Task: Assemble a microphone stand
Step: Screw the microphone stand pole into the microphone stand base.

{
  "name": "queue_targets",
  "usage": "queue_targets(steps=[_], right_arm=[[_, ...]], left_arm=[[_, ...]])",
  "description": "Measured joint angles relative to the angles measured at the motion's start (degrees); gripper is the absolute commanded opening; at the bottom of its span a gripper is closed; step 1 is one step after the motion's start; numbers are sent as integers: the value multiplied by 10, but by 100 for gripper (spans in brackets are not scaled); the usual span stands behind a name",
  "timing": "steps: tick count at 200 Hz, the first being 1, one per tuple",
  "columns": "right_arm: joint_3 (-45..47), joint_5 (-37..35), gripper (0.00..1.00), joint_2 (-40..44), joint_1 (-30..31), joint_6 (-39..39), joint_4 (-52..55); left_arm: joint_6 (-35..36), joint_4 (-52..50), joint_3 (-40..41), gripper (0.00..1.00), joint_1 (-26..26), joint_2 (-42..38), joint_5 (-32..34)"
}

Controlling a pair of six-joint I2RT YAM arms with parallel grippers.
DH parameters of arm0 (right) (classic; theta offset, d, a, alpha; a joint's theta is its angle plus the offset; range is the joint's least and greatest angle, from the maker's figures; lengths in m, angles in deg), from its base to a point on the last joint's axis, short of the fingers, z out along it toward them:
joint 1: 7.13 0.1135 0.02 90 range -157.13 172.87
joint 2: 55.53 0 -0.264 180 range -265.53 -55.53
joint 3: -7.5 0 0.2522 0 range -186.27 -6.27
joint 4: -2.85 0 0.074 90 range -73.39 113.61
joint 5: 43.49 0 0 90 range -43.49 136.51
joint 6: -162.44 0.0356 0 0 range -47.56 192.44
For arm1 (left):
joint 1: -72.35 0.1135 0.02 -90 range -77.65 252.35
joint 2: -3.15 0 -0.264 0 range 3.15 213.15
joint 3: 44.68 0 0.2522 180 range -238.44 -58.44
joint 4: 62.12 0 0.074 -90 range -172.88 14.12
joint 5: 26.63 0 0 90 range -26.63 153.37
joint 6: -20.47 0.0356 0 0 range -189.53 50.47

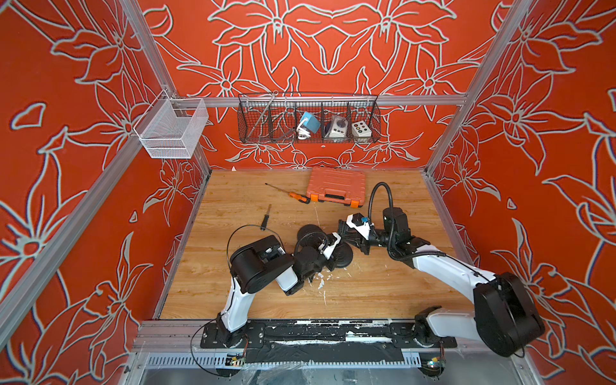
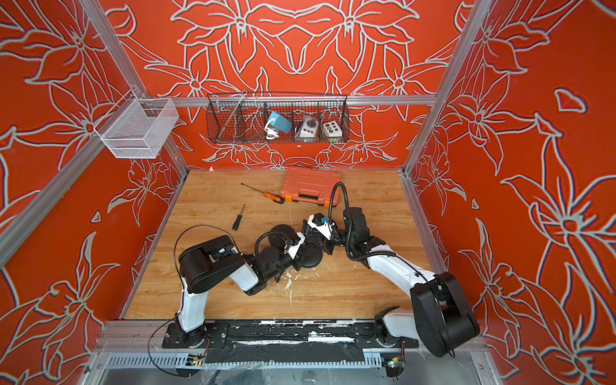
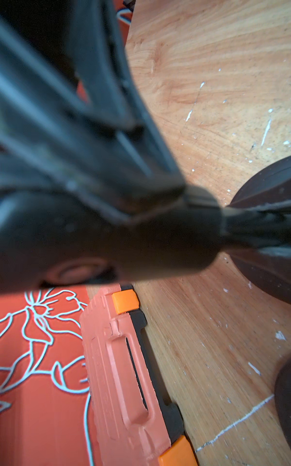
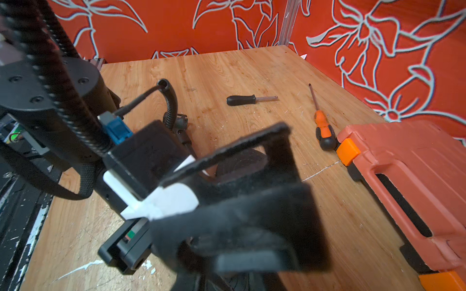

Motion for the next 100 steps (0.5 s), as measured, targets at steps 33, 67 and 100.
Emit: queue_targets(steps=[33, 67, 100], right_arm=[[42, -125, 0, 48, 49, 65, -35], [61, -255, 0, 70, 103, 135, -56], [66, -353, 0, 57, 146, 187, -82]], left_arm=[[0, -14, -1, 28, 0, 0, -3], [-2, -39, 0, 34, -2, 0, -6], [1, -60, -2, 33, -2, -5, -4]])
